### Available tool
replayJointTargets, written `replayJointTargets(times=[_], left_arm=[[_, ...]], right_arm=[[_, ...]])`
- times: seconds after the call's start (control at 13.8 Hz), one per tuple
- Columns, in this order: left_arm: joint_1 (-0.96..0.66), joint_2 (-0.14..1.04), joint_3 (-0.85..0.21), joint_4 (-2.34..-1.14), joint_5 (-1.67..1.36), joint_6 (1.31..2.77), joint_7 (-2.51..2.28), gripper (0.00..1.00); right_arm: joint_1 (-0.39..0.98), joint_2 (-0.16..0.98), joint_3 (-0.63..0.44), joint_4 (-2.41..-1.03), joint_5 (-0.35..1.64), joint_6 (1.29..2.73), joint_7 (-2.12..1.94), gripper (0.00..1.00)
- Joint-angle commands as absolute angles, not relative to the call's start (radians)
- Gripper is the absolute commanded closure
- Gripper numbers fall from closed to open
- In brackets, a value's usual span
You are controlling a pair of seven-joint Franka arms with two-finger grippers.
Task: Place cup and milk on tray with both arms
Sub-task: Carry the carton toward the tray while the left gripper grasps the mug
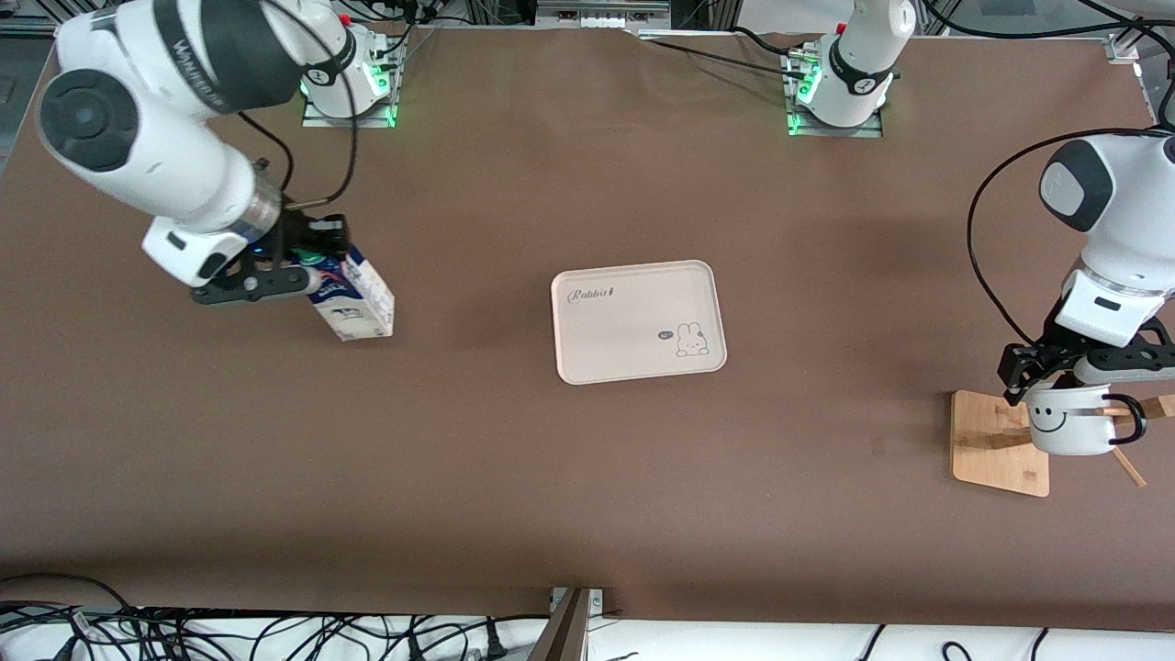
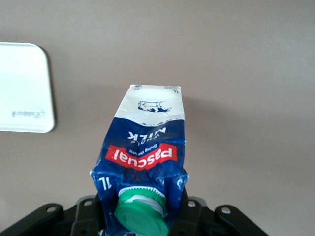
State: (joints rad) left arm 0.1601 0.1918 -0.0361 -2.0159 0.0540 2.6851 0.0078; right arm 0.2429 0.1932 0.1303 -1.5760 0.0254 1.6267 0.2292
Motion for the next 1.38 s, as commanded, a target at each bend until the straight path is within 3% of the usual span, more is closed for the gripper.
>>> replayJointTargets(times=[0.0, 0.14, 0.43, 0.72, 1.3], left_arm=[[0.166, 0.209, -0.037, -1.988, 0.077, 2.686, 0.018, 0.73], [0.166, 0.21, -0.037, -1.988, 0.075, 2.686, 0.018, 0.89], [0.166, 0.212, -0.035, -1.987, 0.075, 2.686, 0.018, 1.0], [0.164, 0.206, -0.037, -1.987, 0.069, 2.684, 0.015, 1.0], [0.158, 0.129, -0.054, -2.002, 0.035, 2.582, 0.012, 1.0]], right_arm=[[0.334, 0.296, 0.124, -1.427, 0.029, 1.543, 0.302, 0.48], [0.397, 0.394, 0.126, -1.305, 0.031, 1.439, 0.305, 0.48], [0.494, 0.523, 0.123, -1.138, 0.063, 1.381, 0.478, 0.48], [0.549, 0.6, 0.11, -1.06, 0.1, 1.417, 0.601, 0.48], [0.663, 0.701, 0.112, -1.06, 0.121, 1.687, 0.856, 0.48]])
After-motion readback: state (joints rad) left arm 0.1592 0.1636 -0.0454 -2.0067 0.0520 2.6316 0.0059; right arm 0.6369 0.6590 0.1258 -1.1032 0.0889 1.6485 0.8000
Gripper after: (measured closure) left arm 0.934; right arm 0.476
